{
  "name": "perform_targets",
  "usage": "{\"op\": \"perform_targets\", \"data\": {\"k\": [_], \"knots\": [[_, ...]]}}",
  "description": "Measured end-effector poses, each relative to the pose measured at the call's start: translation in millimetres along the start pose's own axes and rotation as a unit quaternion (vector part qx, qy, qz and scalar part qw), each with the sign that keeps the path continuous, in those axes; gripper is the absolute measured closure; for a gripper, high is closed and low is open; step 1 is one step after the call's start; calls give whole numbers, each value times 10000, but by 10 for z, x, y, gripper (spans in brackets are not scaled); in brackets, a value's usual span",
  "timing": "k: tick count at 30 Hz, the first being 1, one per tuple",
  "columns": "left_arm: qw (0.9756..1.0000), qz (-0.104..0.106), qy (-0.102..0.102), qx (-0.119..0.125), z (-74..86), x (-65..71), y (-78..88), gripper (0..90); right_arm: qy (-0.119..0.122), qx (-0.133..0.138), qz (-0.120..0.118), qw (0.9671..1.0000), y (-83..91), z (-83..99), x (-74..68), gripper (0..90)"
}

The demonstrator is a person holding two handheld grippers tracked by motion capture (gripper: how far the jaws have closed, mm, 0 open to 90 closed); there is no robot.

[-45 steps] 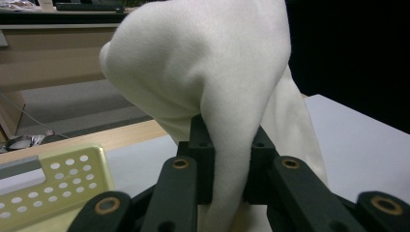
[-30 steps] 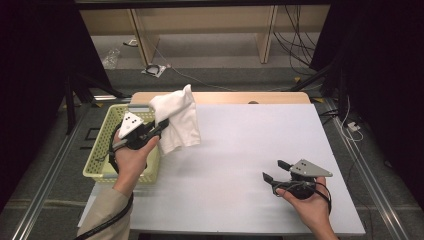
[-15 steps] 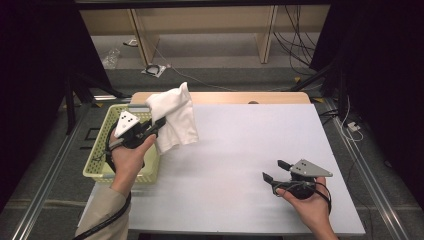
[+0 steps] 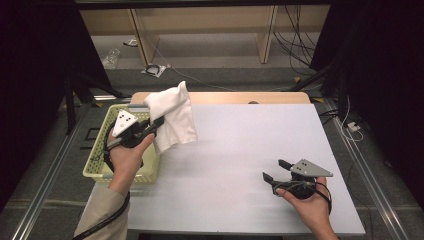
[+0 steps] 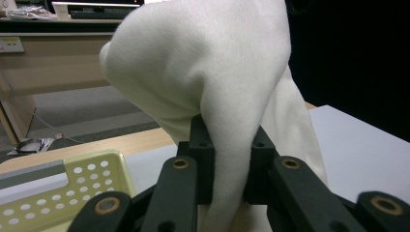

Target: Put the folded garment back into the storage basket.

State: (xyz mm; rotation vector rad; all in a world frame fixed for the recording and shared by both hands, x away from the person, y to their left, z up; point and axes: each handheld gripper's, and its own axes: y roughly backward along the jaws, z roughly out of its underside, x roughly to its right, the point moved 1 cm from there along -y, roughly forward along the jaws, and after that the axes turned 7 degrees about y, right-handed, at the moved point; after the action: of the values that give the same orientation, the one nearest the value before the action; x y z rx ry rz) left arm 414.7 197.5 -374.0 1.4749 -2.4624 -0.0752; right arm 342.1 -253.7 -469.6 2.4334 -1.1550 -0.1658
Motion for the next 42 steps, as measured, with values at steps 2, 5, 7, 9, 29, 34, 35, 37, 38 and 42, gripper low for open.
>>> {"op": "perform_targets", "data": {"k": [2,5,7,9,29,34,35,37,38,42], "knots": [[10000,-9,4,5,-5,-6,4,778,5,0,8,10000,1,0,1,251],[10000,-16,6,15,-11,-14,10,778,7,-8,8,10000,1,1,2,252],[10000,-22,6,19,-15,-17,14,778,-3,2,8,10000,2,-1,-1,252],[10000,-20,11,24,-19,-21,16,778,10,-3,8,10000,2,0,1,252],[9999,-77,54,70,-69,-104,67,778,-6,15,-7,10000,-5,1,-2,253],[9999,-97,68,77,-75,-124,74,778,-4,16,-3,10000,-4,1,-1,253],[9999,-101,74,85,-78,-127,78,778,-6,16,-4,10000,-4,1,-1,253],[9999,-112,87,96,-84,-134,84,778,0,-12,5,10000,-2,2,-1,252],[9998,-108,92,99,-86,-137,86,778,-1,15,-5,10000,-6,3,-1,253],[9998,-129,85,100,-91,-155,93,778,-7,12,-3,10000,-6,2,-2,253]]}}
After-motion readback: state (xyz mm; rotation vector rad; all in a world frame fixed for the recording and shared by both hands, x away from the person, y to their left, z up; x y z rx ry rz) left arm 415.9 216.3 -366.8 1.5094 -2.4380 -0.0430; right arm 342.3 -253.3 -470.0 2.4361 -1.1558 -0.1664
